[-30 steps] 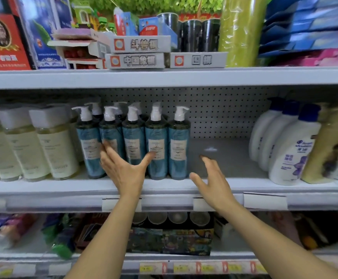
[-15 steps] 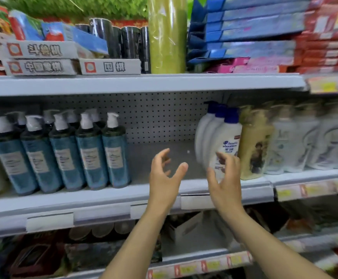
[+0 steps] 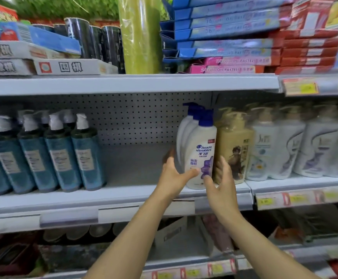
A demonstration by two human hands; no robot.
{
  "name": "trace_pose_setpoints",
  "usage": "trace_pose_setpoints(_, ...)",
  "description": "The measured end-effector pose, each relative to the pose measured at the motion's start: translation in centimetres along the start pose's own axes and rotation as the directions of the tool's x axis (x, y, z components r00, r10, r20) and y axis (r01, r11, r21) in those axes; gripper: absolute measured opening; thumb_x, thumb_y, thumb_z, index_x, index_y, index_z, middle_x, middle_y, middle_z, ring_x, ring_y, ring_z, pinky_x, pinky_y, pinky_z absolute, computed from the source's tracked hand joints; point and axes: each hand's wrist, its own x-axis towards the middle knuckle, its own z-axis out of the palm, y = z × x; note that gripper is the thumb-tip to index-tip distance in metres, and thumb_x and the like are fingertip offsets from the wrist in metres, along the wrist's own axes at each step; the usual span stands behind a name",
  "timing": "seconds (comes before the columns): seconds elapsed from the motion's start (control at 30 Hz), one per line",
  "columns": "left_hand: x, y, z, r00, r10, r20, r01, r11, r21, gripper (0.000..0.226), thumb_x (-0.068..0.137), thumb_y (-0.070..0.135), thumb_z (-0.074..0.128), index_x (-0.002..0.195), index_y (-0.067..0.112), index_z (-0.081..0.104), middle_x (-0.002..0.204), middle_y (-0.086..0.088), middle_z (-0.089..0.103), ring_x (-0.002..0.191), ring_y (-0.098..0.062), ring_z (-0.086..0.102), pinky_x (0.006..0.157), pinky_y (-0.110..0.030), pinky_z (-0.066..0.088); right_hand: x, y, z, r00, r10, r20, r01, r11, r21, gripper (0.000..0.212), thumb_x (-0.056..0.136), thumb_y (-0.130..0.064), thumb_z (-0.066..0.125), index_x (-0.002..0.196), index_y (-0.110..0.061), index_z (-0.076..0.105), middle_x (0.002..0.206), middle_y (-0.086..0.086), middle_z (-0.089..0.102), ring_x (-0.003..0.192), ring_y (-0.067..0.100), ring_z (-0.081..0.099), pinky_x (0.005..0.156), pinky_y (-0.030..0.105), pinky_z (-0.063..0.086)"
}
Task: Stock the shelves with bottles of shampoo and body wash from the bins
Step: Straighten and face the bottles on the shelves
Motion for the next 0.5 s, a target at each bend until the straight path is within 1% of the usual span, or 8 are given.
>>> trace_pose_setpoints(0.07, 0.2, 0.4, 0.1, 0.999, 0.004, 0.035, -0.004, 1.0, -0.018, 0.079, 0.081, 0.03, 0.082, 0.143, 0.023, 0.034, 0.124, 0.017, 0.047, 0.107, 0.002, 0.048, 0.088, -0.019, 0.041, 0.3, -0.1, 0.0, 0.999, 0.014, 0.031, -0.014, 1.0, 0.005, 0.071, 0.089, -0.034, 0.056, 0.149, -0.045, 0.019, 0.152, -0.006, 0.04, 0.139, 0.013, 0.039, 0.114, 0.048, 0.037)
trace_pose_setpoints(0.13, 0.5, 0.8, 0.2, 0.998, 0.005, 0.063, -0.002, 0.999, -0.049, 0.044, 0.081, 0.023, 0.082, 0.11, 0.029, 0.049, 0.093, 0.029, 0.054, 0.08, 0.015, 0.055, 0.068, -0.006, 0.041, 0.7, -0.3, 0.1, 0.997, 0.027, 0.072, -0.028, 1.0, 0.008, 0.072, 0.089, -0.04, 0.054, 0.151, -0.04, 0.018, 0.153, -0.007, 0.039, 0.139, 0.011, 0.039, 0.114, 0.045, 0.037)
trace_pose_setpoints(0.2, 1.0, 1.3, 0.4, 0.995, 0.037, 0.089, -0.031, 0.997, -0.071, 0.036, 0.083, 0.016, 0.079, 0.09, 0.036, 0.05, 0.07, 0.027, 0.065, 0.067, 0.019, 0.06, 0.058, -0.003, 0.044, 1.1, -0.6, 0.4, 0.992, 0.036, 0.12, -0.036, 0.999, -0.007, 0.067, 0.094, -0.036, 0.056, 0.153, -0.031, 0.023, 0.15, -0.005, 0.042, 0.134, 0.011, 0.044, 0.111, 0.04, 0.041)
trace_pose_setpoints(0.23, 1.6, 1.1, 0.4, 0.995, 0.054, 0.082, -0.047, 0.995, -0.088, 0.039, 0.082, 0.017, 0.08, 0.096, 0.038, 0.051, 0.074, 0.025, 0.07, 0.071, 0.018, 0.063, 0.06, -0.004, 0.047, 1.3, -0.7, 0.5, 0.989, 0.048, 0.141, -0.049, 0.999, 0.007, 0.061, 0.095, -0.035, 0.056, 0.15, -0.03, 0.029, 0.145, -0.005, 0.046, 0.13, 0.01, 0.048, 0.107, 0.036, 0.043)
trace_pose_setpoints(0.27, 2.2, 0.8, 0.5, 0.995, 0.069, 0.072, -0.061, 0.992, -0.109, 0.05, 0.079, 0.021, 0.083, 0.114, 0.038, 0.051, 0.089, 0.02, 0.073, 0.08, 0.013, 0.066, 0.064, -0.006, 0.05, 1.5, -0.8, 0.6, 0.985, 0.059, 0.16, -0.066, 0.997, 0.035, 0.055, 0.095, -0.034, 0.057, 0.145, -0.03, 0.035, 0.14, -0.005, 0.05, 0.125, 0.008, 0.052, 0.102, 0.03, 0.046)
trace_pose_setpoints(0.33, 3.2, 0.2, 0.9, 0.993, 0.089, 0.073, -0.079, 0.989, -0.126, 0.093, 0.072, 0.032, 0.088, 0.145, 0.036, 0.031, 0.115, 0.007, 0.07, 0.099, -0.002, 0.069, 0.078, -0.016, 0.057, 2.0, -0.9, 0.7, 0.975, 0.093, 0.204, -0.111, 0.99, 0.083, 0.041, 0.094, -0.029, 0.061, 0.131, -0.03, 0.042, 0.128, -0.006, 0.058, 0.113, 0.002, 0.057, 0.088, 0.016, 0.045)
trace_pose_setpoints(0.43, 4.4, -0.7, 1.7, 0.995, 0.092, 0.05, -0.084, 0.987, -0.133, 0.114, 0.061, 0.045, 0.091, 0.151, 0.041, 0.022, 0.125, 0.001, 0.068, 0.108, -0.013, 0.069, 0.094, -0.035, 0.057, 2.7, -0.7, 0.4, 0.961, 0.132, 0.244, -0.165, 0.979, 0.12, 0.035, 0.091, -0.02, 0.067, 0.12, -0.024, 0.048, 0.12, -0.002, 0.065, 0.104, -0.001, 0.061, 0.08, 0.017, 0.048)
trace_pose_setpoints(0.5, 5.1, -1.0, 1.8, 0.996, 0.083, 0.039, -0.078, 0.988, -0.133, 0.122, 0.054, 0.061, 0.09, 0.153, 0.04, 0.022, 0.128, 0.0, 0.067, 0.111, -0.013, 0.067, 0.096, -0.035, 0.056, 3.2, -0.9, 0.0, 0.947, 0.153, 0.283, -0.2, 0.969, 0.146, 0.033, 0.09, -0.023, 0.067, 0.119, -0.022, 0.051, 0.117, -0.003, 0.066, 0.102, 0.0, 0.062, 0.08, 0.016, 0.048)
